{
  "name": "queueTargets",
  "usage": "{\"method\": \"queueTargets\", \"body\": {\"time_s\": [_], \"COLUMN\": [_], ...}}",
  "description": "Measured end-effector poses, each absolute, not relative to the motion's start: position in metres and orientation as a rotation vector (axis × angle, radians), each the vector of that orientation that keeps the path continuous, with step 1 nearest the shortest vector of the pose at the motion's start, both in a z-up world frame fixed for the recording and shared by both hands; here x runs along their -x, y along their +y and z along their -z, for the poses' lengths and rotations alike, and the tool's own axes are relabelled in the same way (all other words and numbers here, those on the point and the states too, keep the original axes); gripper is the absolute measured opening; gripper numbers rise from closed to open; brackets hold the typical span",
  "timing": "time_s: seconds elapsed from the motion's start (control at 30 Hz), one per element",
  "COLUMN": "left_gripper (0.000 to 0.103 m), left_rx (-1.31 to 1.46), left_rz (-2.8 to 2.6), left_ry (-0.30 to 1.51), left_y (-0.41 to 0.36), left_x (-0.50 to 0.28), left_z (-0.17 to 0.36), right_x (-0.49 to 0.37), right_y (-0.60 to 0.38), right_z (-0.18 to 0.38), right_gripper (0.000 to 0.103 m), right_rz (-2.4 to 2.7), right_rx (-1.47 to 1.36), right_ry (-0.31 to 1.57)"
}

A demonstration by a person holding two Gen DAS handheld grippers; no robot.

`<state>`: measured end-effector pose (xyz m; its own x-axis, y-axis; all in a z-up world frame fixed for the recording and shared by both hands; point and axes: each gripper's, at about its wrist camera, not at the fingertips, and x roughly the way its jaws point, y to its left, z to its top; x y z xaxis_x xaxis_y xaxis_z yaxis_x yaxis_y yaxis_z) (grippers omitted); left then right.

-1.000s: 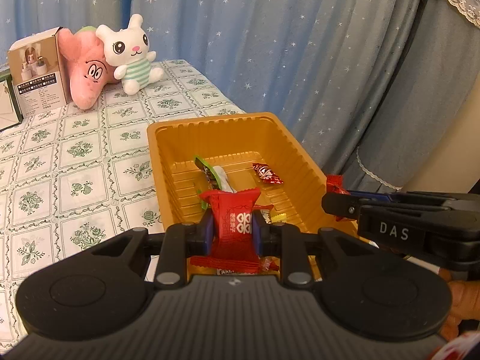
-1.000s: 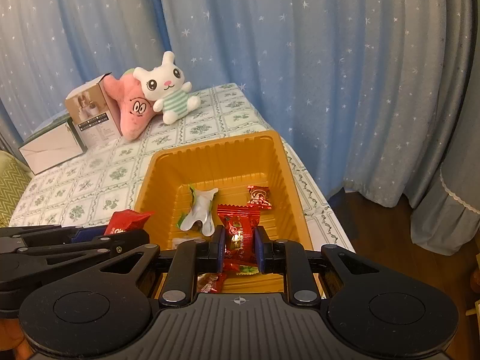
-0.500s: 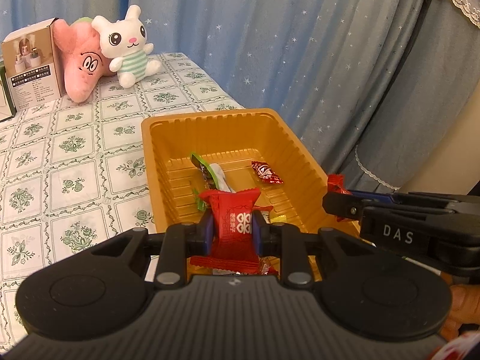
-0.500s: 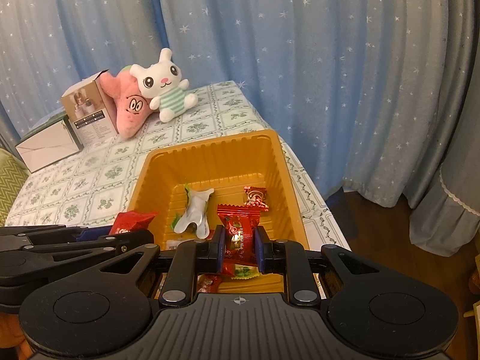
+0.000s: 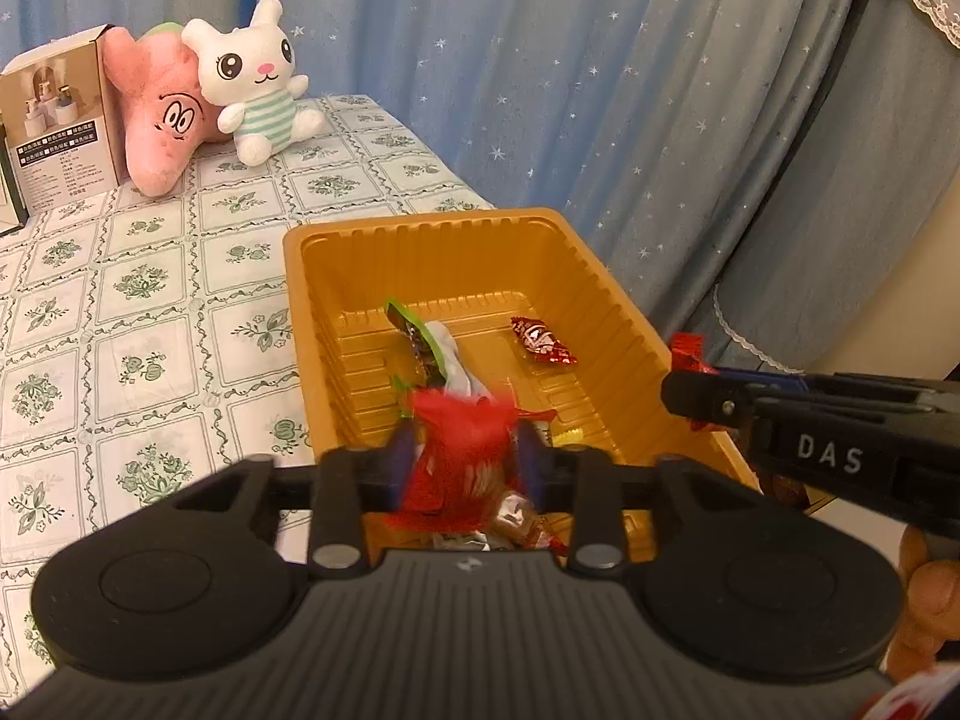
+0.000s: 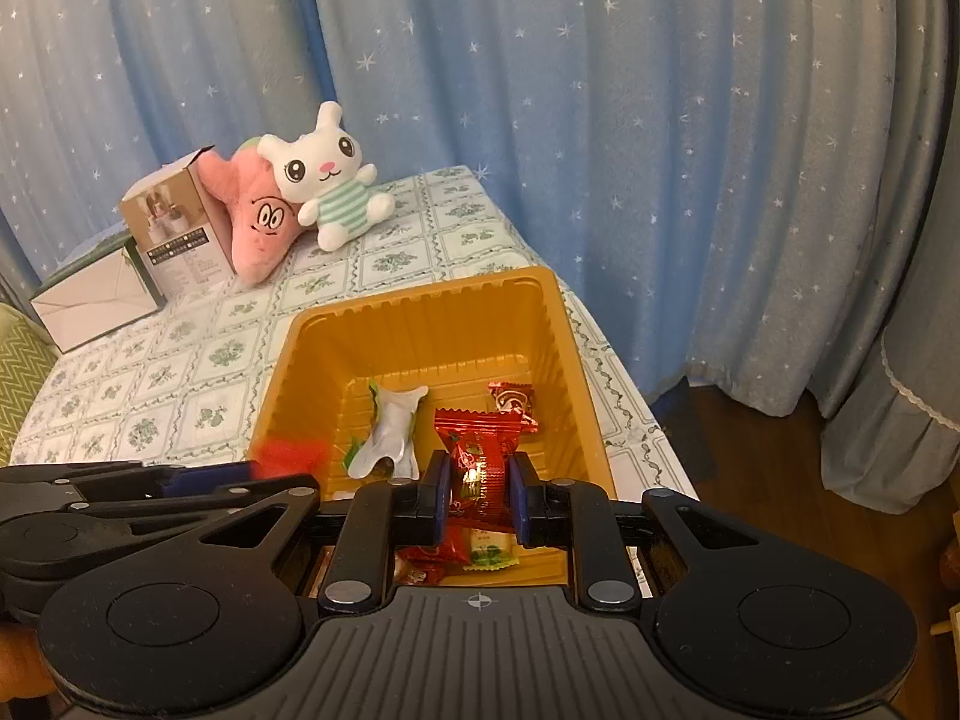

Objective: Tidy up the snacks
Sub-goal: 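Open both tools to release the candies into the orange tray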

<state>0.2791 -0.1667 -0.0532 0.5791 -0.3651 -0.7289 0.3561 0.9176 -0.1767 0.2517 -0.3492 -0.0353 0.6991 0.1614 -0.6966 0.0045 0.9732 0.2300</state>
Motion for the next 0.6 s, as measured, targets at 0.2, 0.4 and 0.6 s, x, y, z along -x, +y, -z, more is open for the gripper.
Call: {"method": "queueTargets", "body": {"time_s": [0.2,0.4,0.6], "left_gripper": [0.046,0.051,0.055], "left_rx": [0.015,0.022,0.032], "left_rz": [0.399,0.366,0.364], "left_ry": [0.833,0.831,0.839], "left_y": [-0.155,-0.141,-0.136], "left_x": [-0.275,-0.268,-0.265], "left_z": [0.047,0.045,0.048], "right_x": [-0.250,-0.252,-0.254], "right_y": [-0.349,-0.346,-0.342], "right_z": [0.036,0.037,0.038], "right_gripper": [0.021,0.021,0.021], "right_rz": [-0.084,-0.093,-0.104], "right_rx": [-0.225,-0.226,-0.222], "right_ry": [0.795,0.803,0.807]}}
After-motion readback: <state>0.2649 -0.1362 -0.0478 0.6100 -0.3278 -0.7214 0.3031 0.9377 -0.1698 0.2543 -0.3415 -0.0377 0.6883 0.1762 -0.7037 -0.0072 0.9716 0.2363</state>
